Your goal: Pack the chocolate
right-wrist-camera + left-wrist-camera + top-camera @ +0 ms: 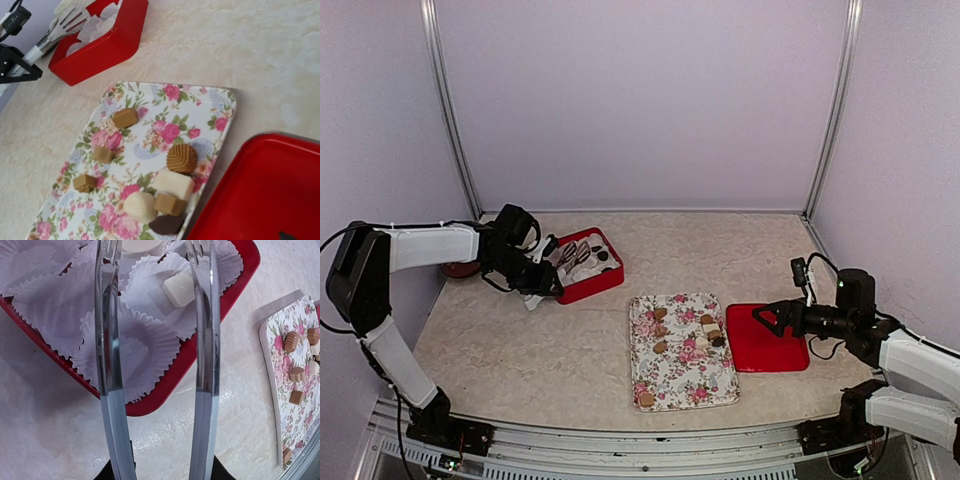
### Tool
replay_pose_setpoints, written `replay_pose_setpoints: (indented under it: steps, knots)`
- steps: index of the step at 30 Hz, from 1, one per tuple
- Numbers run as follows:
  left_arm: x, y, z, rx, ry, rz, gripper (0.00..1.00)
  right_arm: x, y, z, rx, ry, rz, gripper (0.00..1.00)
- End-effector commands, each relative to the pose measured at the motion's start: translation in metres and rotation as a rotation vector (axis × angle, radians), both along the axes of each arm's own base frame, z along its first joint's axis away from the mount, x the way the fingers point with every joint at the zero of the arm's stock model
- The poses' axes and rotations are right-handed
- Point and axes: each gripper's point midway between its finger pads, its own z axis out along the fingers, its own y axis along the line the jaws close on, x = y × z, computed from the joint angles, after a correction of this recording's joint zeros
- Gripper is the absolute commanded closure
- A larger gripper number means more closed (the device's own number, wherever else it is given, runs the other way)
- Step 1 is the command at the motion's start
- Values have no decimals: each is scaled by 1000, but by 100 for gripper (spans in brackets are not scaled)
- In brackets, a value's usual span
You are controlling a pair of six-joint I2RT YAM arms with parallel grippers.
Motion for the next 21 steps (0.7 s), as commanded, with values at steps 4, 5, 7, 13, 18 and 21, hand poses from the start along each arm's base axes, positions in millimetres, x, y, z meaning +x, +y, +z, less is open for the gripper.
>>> replay_pose_setpoints:
  steps: [4,5,7,13,18,21]
  knots:
    - [13,-29,67,-65,-181,-63,63,1,-2,6,6,-33,-5,0]
    - [11,-34,73,-67,-196,-78,62,1,-2,6,7,-33,-6,0]
    - [5,-46,85,-67,-229,-115,62,1,-2,8,11,-37,-6,0]
    - [-28,-99,98,-35,-300,-288,62,-1,-2,13,19,-44,-6,0]
    - [-67,-135,79,18,-294,-447,62,-2,-4,15,13,-49,-10,0]
    - [-87,-150,62,41,-277,-516,62,-2,-4,15,13,-50,-11,0]
